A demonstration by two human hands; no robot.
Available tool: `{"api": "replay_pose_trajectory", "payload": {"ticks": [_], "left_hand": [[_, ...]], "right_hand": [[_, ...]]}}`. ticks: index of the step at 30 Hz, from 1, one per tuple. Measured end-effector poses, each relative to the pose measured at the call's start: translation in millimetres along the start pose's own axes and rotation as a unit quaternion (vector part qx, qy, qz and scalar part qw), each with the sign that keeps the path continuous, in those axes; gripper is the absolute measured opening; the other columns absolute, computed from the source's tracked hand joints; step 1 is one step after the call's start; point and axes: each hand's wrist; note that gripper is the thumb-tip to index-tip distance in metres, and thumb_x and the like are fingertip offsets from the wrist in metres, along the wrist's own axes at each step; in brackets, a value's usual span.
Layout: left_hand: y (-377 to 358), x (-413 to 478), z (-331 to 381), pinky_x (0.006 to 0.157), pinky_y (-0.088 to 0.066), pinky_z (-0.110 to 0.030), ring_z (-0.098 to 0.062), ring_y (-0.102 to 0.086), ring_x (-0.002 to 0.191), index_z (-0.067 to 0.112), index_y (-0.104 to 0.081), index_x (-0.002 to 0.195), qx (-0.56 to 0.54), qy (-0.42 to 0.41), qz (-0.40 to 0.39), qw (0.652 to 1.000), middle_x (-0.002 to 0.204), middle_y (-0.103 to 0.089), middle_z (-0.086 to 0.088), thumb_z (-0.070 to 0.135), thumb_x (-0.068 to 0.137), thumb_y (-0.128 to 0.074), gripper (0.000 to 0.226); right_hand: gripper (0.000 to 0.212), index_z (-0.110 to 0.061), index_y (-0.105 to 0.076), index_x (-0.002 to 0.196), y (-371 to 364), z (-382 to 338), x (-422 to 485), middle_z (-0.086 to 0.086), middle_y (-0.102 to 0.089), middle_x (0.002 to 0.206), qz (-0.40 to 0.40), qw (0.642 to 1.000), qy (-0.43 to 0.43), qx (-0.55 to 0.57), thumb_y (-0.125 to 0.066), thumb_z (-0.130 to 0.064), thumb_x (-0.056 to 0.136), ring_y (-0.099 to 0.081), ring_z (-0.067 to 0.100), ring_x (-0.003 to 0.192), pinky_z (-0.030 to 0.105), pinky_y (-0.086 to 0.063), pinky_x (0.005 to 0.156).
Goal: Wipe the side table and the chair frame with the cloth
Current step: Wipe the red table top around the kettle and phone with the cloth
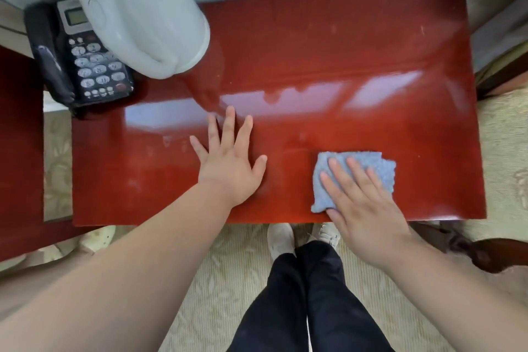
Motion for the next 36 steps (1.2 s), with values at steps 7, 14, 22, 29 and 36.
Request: {"api": "replay_pose_trajectory", "payload": {"ticks": [7,14,22,29,36], "left_hand": [[-7,-3,-7,0.120,-0.006,-0.073,-0.037,0.009,0.158,0.032,-0.005,0.164,-0.003,-0.021,0.050,0.999,0.174,0.009,-0.001,0.063,0.097,-0.038,0.081],[-25,-38,-46,0.125,-0.010,-0.062,-0.030,0.002,0.160,0.033,-0.013,0.164,0.011,-0.073,0.062,0.995,0.175,0.002,-0.001,0.057,0.100,-0.040,0.074],[-53,-111,-149,0.128,-0.010,-0.053,-0.029,-0.002,0.160,0.034,-0.019,0.164,-0.075,0.073,0.079,0.991,0.175,-0.003,0.001,0.055,0.100,-0.043,0.072],[-59,-126,-179,0.129,-0.009,-0.047,-0.026,-0.005,0.160,0.031,-0.024,0.163,-0.104,0.092,0.101,0.985,0.174,-0.007,-0.002,0.049,0.101,-0.046,0.068],[-69,-141,-196,0.127,-0.020,-0.048,-0.030,-0.018,0.157,0.021,-0.039,0.156,-0.159,0.155,0.156,0.963,0.170,-0.023,-0.007,0.050,0.096,-0.055,0.068]], "right_hand": [[0.066,-0.018,-0.027,0.162,20,8,85,0.005,-0.017,0.171,0.025,1.000,-0.015,0.005,-0.032,-0.043,0.102,-0.011,0.034,0.158,0.049,-0.007,0.128],[0.067,-0.019,-0.013,0.164,40,-48,192,0.005,-0.004,0.173,0.051,0.993,-0.100,0.024,-0.030,-0.043,0.103,0.002,0.034,0.159,0.050,0.000,0.128],[0.065,-0.017,-0.030,0.161,-3,-136,105,0.004,-0.019,0.171,0.007,0.978,0.206,-0.037,-0.040,-0.042,0.103,-0.012,0.031,0.158,0.052,-0.017,0.127],[0.076,-0.011,-0.021,0.163,9,-171,178,0.011,-0.012,0.172,0.041,0.997,0.061,-0.005,-0.036,-0.050,0.100,-0.005,0.036,0.158,0.053,-0.006,0.128],[0.071,-0.024,-0.014,0.165,12,-274,237,0.006,-0.002,0.173,0.001,0.984,0.180,-0.005,-0.034,-0.050,0.102,0.005,0.032,0.159,0.048,0.005,0.128]]}}
Point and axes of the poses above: each hand's wrist, its own x-axis towards the middle knuckle, its own y-axis out of the back of the hand, z = x × y
